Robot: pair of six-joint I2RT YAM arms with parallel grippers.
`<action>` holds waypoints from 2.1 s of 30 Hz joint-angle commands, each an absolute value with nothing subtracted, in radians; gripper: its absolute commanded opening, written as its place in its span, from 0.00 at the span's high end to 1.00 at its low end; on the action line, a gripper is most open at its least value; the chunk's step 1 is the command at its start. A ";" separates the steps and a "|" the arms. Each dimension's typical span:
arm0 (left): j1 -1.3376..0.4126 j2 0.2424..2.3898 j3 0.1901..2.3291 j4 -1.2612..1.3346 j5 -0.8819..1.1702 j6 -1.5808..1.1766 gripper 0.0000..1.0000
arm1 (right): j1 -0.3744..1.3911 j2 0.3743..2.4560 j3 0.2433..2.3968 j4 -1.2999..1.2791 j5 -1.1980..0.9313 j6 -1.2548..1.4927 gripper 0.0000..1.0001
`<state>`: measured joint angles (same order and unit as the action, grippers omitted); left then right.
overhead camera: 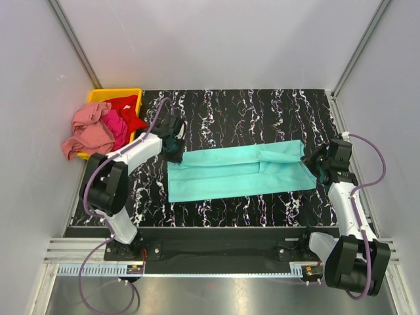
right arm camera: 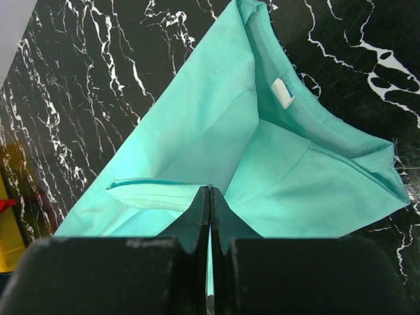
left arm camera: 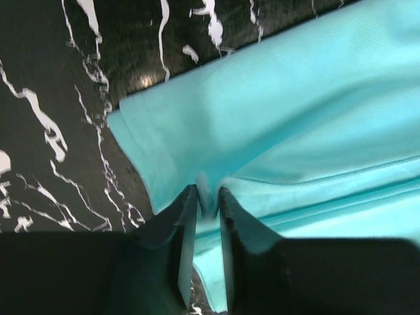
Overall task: Fold and stack the t-shirts
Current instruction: Fold the tshirt
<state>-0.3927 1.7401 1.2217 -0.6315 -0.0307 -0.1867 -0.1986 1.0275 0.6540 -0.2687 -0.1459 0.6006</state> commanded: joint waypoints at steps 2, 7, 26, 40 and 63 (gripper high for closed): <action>-0.400 1.625 1.172 -0.630 -0.104 -0.219 0.55 | -0.201 0.979 0.623 -0.246 -0.249 0.635 1.00; -0.403 1.594 1.187 -0.683 -0.157 -0.273 0.46 | -0.201 0.960 0.546 -0.242 -0.324 0.650 1.00; -0.403 1.698 1.100 -0.666 -0.087 -0.383 0.61 | -0.201 0.904 0.537 -0.336 -0.235 0.615 1.00; -0.403 1.747 1.127 -0.726 -0.199 -0.414 0.55 | -0.199 0.966 0.538 -0.462 -0.109 0.692 0.73; -0.417 1.778 1.173 -0.613 0.051 -0.474 0.43 | 0.136 1.529 0.969 -0.437 -0.271 0.545 0.73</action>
